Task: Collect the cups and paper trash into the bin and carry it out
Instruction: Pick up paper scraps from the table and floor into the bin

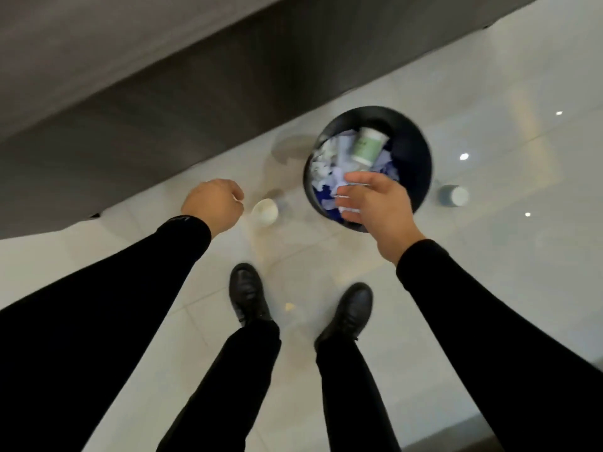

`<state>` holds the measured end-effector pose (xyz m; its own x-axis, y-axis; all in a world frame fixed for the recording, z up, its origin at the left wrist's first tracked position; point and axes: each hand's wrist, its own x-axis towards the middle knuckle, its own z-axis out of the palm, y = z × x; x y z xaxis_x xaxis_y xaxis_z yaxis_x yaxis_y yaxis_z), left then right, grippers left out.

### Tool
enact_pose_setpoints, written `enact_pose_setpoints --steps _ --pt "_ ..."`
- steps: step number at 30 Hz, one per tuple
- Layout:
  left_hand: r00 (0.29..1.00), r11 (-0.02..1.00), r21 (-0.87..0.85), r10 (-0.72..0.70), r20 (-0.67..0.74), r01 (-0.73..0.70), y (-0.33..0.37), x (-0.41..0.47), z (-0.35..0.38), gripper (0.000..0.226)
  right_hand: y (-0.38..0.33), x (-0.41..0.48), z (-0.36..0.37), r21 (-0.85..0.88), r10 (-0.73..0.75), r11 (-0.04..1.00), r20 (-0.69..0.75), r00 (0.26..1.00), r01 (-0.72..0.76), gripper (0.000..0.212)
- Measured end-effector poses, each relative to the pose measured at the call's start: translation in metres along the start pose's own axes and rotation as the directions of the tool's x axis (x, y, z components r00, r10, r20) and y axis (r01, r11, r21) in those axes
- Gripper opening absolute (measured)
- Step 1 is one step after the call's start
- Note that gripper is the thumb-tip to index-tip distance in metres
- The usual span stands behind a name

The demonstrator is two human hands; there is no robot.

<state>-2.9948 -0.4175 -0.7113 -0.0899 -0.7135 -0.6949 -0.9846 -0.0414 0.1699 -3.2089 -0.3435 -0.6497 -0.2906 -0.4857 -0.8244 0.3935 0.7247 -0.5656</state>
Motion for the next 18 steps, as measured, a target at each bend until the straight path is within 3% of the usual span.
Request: enact_pose_setpoints --steps 3,6,8,13,18 --pt "0.985 0.980 0.175 0.070 0.156 -0.097 -0.038 0.025 0.041 0.032 0.029 0.029 0.016 -0.029 -0.100 0.995 -0.041 0.994 0.099 0.023" --pt "0.930 0.926 0.245 0.205 0.306 -0.285 -0.043 0.049 0.090 0.036 0.052 0.054 0.017 -0.058 -0.205 0.978 -0.092 0.974 0.201 0.022" --pt "0.887 0.899 0.271 0.217 0.407 -0.344 -0.037 0.062 0.124 0.041 0.062 0.066 0.015 -0.047 -0.236 0.972 -0.111 0.965 0.232 0.019" --pt "0.832 0.872 0.358 0.093 0.548 -0.334 -0.032 0.094 0.178 0.052 0.072 0.083 -0.001 -0.046 -0.256 0.966 -0.106 0.961 0.253 0.023" --pt "0.878 0.901 0.359 0.049 0.476 -0.245 -0.032 0.092 0.181 0.046 0.069 0.091 -0.023 -0.127 -0.238 0.968 -0.166 0.957 0.218 0.023"
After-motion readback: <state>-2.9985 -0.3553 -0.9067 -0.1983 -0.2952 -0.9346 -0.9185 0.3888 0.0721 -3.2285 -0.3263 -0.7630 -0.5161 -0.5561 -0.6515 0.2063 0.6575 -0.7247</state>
